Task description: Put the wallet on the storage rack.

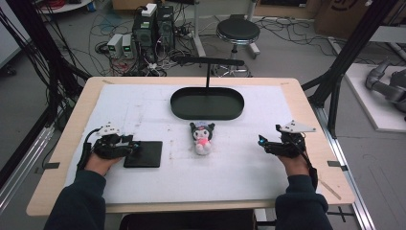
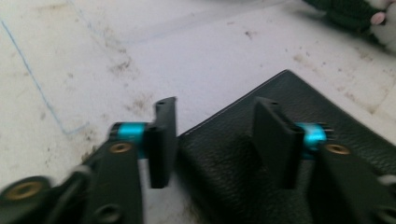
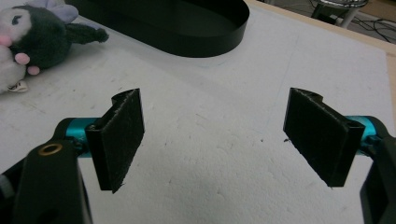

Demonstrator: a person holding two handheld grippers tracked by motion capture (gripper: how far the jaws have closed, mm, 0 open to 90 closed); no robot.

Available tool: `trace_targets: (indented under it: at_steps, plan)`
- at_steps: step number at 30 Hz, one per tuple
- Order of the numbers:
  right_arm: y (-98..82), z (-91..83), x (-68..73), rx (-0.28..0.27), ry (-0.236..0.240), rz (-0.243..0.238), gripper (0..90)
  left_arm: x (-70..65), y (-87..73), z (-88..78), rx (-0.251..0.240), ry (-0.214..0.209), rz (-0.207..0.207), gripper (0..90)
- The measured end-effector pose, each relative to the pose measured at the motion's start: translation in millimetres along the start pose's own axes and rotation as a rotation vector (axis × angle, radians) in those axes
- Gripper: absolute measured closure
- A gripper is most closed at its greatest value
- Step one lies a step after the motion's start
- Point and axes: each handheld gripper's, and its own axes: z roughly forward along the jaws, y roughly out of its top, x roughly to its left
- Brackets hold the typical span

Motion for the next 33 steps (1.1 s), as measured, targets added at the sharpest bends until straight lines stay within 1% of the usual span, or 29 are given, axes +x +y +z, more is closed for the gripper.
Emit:
trace_targets:
  at_steps: [1,2,3,4,5,6,7,8,9,10,11,12,13,15,18,19,20,21,22,24,25,26,27,28,29,30,31,32,33]
  plan:
    - [0.0,-0.1,0.1,0.000,0.002,-0.004,20.7,-1.1,0.4,-2.1,0.012,0.004,-0.017,58.8]
    - [-0.1,-0.2,0.1,0.000,0.003,-0.004,20.7,-1.1,0.4,-2.1,0.012,0.004,-0.017,62.7]
    - [-0.1,-0.4,-0.2,-0.001,0.002,-0.002,20.7,-2.5,0.5,-7.1,0.039,-0.024,-0.046,64.8]
    - [-0.1,-0.5,-0.6,0.000,0.000,0.002,20.7,-2.0,0.3,-9.5,0.053,-0.051,-0.062,65.8]
    - [-0.2,-0.3,-1.2,-0.001,0.001,0.003,20.7,-2.0,0.3,-9.5,0.053,-0.051,-0.062,65.9]
    - [-0.2,-0.1,-1.7,-0.001,0.001,0.002,20.7,-0.9,-0.7,-13.9,0.074,-0.136,-0.100,66.7]
    - [-0.2,0.0,-1.6,-0.001,0.000,0.004,20.7,-0.5,-1.3,-15.1,0.077,-0.167,-0.099,67.8]
    - [-0.3,0.1,-1.3,0.002,0.003,0.005,20.7,-0.9,-2.1,-16.8,0.073,-0.200,-0.086,67.7]
    - [-0.1,0.3,-1.1,0.003,0.001,0.004,20.7,-1.4,-2.5,-17.2,0.056,-0.219,-0.066,67.6]
    - [0.0,0.6,-1.1,0.003,0.002,-0.001,20.7,-2.5,-2.3,-16.5,0.037,-0.219,-0.049,66.3]
    - [0.0,0.9,-0.9,0.004,0.003,-0.002,20.7,-2.5,-2.3,-16.5,0.037,-0.219,-0.049,61.6]
    - [0.1,1.2,-0.4,0.006,0.003,-0.001,20.7,-5.0,-1.2,-12.7,-0.001,-0.196,-0.012,57.0]
    - [0.1,1.2,-0.4,0.006,0.003,-0.001,20.7,-5.0,-1.2,-12.7,-0.001,-0.196,-0.012,52.7]
    - [0.4,1.6,0.2,0.007,0.004,-0.004,20.7,-6.9,-0.6,-4.3,-0.007,-0.165,0.005,50.5]
    - [0.8,1.3,0.3,0.006,0.002,-0.004,20.7,-7.9,-0.5,1.6,-0.001,-0.170,0.000,51.1]
    - [0.8,1.3,0.3,0.007,0.002,-0.003,20.7,-9.1,-1.1,7.5,0.029,-0.204,-0.022,52.4]
    - [0.7,1.4,0.3,0.008,0.003,-0.004,20.7,-9.8,-1.3,9.5,0.046,-0.218,-0.020,56.6]
    - [0.6,1.4,0.4,0.008,0.002,-0.004,20.7,-10.2,-1.1,8.9,0.043,-0.230,-0.023,61.1]
    - [0.6,1.3,0.5,0.009,0.001,-0.004,20.8,-10.3,-1.4,9.0,0.044,-0.232,-0.027,66.0]
    - [0.5,1.0,1.0,0.010,0.001,-0.001,20.7,-9.2,-1.2,8.1,0.045,-0.232,-0.046,68.8]
    - [0.6,1.2,0.8,0.010,0.001,-0.004,20.7,-8.3,-1.2,7.1,0.043,-0.232,-0.062,72.9]
    - [0.5,1.1,1.1,0.011,0.001,-0.002,20.7,-7.1,-1.1,5.9,0.040,-0.240,-0.067,81.3]
    - [0.5,1.2,1.2,0.012,0.002,-0.002,20.7,-6.5,-1.0,4.4,0.029,-0.247,-0.077,86.9]
    - [0.5,1.0,1.1,0.012,0.002,-0.002,20.7,-6.5,-1.0,4.4,0.029,-0.247,-0.077,89.6]
    - [0.5,1.0,1.0,0.012,0.002,0.000,20.7,-4.8,0.1,0.7,-0.018,-0.292,-0.110,89.7]
    - [0.4,1.2,0.5,0.011,0.000,-0.002,20.7,-4.4,1.0,-1.3,-0.040,-0.304,-0.115,89.7]
    - [0.3,1.2,0.2,0.011,0.000,0.000,20.7,-4.4,1.0,-1.3,-0.040,-0.304,-0.115,89.7]
    - [0.3,1.4,0.1,0.012,0.000,0.001,20.7,-3.1,1.5,-3.5,-0.062,-0.311,-0.134,89.7]
    - [0.2,1.6,0.4,0.014,0.001,0.003,20.7,-2.4,1.3,-3.5,-0.057,-0.289,-0.129,89.7]
